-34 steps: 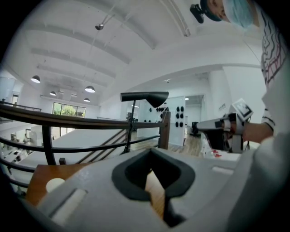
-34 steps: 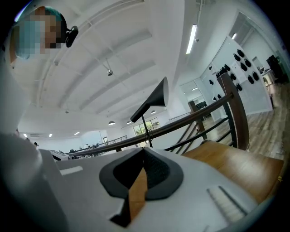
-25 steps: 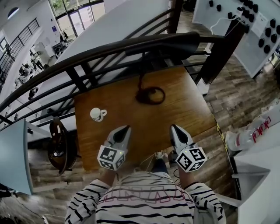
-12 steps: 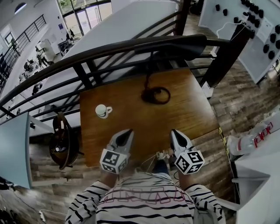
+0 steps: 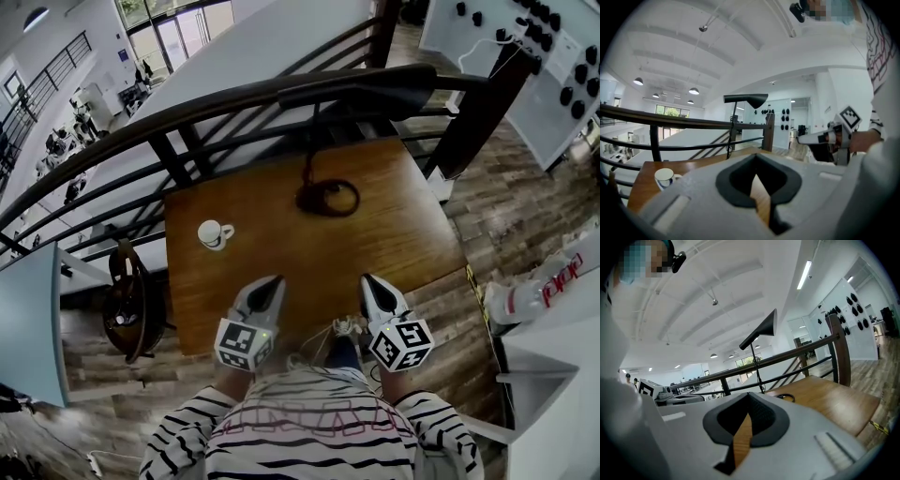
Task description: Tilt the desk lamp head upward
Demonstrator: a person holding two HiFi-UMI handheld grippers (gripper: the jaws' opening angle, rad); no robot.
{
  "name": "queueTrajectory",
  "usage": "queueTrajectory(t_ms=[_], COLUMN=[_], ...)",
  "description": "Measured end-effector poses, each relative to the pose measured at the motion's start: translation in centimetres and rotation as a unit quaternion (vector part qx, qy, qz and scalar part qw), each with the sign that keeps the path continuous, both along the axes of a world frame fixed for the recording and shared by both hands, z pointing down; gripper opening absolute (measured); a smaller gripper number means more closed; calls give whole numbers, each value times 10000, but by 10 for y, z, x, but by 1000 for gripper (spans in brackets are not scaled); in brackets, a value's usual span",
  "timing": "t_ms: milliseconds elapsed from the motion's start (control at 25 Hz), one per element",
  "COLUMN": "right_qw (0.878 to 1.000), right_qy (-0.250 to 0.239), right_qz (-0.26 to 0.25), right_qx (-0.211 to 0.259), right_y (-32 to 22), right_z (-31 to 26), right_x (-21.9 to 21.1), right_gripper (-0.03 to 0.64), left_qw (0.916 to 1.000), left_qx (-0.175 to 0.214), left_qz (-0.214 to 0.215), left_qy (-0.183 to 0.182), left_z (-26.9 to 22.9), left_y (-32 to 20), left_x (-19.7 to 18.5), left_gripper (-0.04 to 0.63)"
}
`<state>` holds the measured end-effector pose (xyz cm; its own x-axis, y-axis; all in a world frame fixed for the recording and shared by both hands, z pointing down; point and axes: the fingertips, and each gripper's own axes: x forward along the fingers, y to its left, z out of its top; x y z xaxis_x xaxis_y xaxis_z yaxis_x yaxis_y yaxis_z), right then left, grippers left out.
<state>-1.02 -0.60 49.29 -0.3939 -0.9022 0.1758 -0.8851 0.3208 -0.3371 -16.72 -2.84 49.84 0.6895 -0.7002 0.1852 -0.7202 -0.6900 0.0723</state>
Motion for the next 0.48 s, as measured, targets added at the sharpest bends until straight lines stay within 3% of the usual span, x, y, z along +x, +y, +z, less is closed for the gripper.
queueTrajectory(t_ms=[480], right_qw=[9997], right_qy=[8], right_qz=[251], right_qx=[3], right_y=[-2], right_z=[0], right_x=[17], right_gripper=[0], left_qw=[9999], left_qx=[45], left_qz=[129], left_qy=[-73], left_z=[-1], left_y=[-5], left_x=[16], left_gripper=[2])
